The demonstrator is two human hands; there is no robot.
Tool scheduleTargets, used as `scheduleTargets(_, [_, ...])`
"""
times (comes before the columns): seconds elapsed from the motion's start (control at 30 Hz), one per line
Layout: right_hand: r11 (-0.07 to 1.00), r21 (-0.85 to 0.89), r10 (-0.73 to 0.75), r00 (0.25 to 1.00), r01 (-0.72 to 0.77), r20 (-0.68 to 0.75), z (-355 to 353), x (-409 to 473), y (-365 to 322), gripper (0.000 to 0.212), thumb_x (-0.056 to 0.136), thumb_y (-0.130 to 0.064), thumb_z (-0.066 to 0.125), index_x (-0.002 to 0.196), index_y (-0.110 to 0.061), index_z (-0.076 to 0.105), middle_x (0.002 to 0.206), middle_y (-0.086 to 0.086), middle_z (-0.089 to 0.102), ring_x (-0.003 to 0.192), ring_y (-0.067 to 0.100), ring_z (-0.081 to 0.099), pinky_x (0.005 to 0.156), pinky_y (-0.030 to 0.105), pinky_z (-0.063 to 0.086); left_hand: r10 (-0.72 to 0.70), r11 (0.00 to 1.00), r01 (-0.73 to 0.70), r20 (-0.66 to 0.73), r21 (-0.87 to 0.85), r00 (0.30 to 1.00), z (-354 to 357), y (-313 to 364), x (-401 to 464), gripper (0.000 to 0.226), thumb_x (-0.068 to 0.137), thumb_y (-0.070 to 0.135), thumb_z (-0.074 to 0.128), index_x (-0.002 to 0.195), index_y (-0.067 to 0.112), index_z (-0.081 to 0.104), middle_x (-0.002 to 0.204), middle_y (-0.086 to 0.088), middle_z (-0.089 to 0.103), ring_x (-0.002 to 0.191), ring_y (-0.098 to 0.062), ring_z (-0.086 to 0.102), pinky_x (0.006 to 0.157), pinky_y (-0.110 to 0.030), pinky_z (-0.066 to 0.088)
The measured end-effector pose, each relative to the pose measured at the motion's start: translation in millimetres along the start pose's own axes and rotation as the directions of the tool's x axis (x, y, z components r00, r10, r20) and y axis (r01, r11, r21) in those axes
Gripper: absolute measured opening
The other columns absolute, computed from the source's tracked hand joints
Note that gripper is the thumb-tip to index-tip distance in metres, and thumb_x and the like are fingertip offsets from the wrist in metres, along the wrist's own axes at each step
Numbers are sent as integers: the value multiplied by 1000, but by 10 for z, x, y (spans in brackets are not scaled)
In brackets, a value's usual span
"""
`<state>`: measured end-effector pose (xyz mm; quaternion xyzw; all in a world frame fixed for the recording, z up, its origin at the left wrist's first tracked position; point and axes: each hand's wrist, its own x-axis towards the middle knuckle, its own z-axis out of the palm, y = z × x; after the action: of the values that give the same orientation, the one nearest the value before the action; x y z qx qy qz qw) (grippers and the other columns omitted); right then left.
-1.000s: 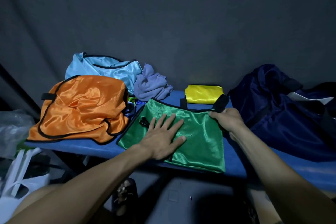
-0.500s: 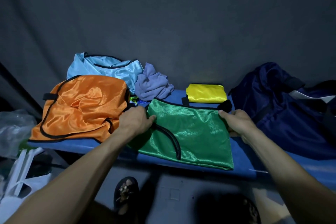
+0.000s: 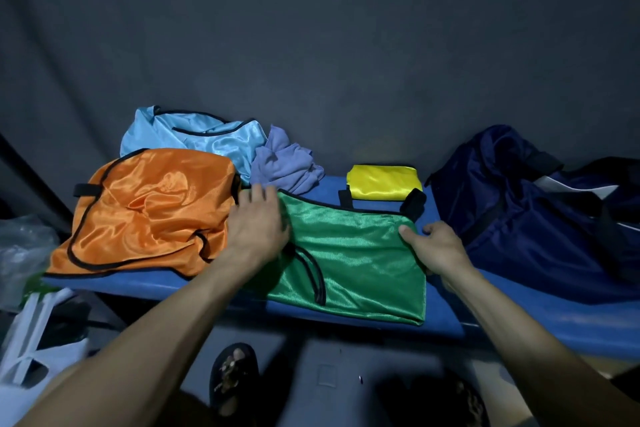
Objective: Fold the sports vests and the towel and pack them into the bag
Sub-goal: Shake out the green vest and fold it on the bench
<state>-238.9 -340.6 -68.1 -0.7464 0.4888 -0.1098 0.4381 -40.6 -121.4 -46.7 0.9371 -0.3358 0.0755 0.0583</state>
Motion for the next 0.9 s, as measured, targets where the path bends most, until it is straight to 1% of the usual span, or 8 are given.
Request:
scheduleTargets(0.03, [998,53,22,1000,-22,5,-11,-3,6,41,89,-57,69,81,-19,54,84,5,52,80,26,58,70,39,50,124,991,-130,-115,-44,986,-17,117,-33,47,96,47,56,130,16,43,127,-9,48,118,-30,48,94,-45,49])
scheduleTargets(0.1, [990,131,46,999,-49,23,-8,-11,0,54,90,-53,71,60,-22,37,65,8,43,63,26,52,53,33,48,340,907,-366,-152,-208,928,-10,338,-79,45,98,55,46,129,22,47,125,-3,49,115,-24,47,97,-45,46])
scheduleTargets(0.17, [985,163,56,998,-59,25,-13,-50,-31,58,92,-45,71,58,-22,31,60,7,36,57,24,46,44,26,40,468,859,-451,15,-242,884,79,516,-120,64,96,70,34,145,29,40,147,-3,40,134,-27,37,112,-49,34])
scheduleTargets(0.23, [975,211,61,997,-68,38,-1,-79,-56,56,91,-40,74,59,-21,32,61,8,40,57,24,47,48,27,37,501,865,-475,210,-163,840,236,604,-160,82,90,83,23,159,40,14,170,1,2,155,-31,0,123,-57,6])
scheduleTargets(0.33, [956,287,45,998,-53,36,38,-149,-71,43,90,-30,78,62,-13,50,69,7,66,63,26,65,59,31,51,469,877,-470,378,-98,798,403,642,-166,90,85,89,15,158,44,-11,163,0,-30,150,-33,-30,120,-60,-14])
scheduleTargets(0.43, [918,392,49,998,-62,44,10,-179,-77,16,94,-20,74,89,-5,70,86,13,77,75,28,75,68,37,62,481,873,-476,358,-108,800,390,720,-153,90,83,91,15,158,46,-8,165,1,-27,151,-32,-29,120,-60,-14])
scheduleTargets(0.57, [852,520,79,997,-67,0,-199,-98,-21,15,97,-14,67,105,-1,70,93,20,76,82,35,75,79,50,63,492,865,-495,342,-84,801,420,775,-152,90,81,93,12,157,49,-8,166,3,-24,151,-34,-28,119,-62,-17])
scheduleTargets(0.9, [708,686,-9,969,-167,246,-285,-268,-118,28,91,4,63,117,-2,65,99,23,75,75,31,75,58,38,61,466,882,-466,280,-72,839,454,585,-71,85,82,91,12,157,53,-1,168,11,-16,154,-33,-20,115,-70,-16])
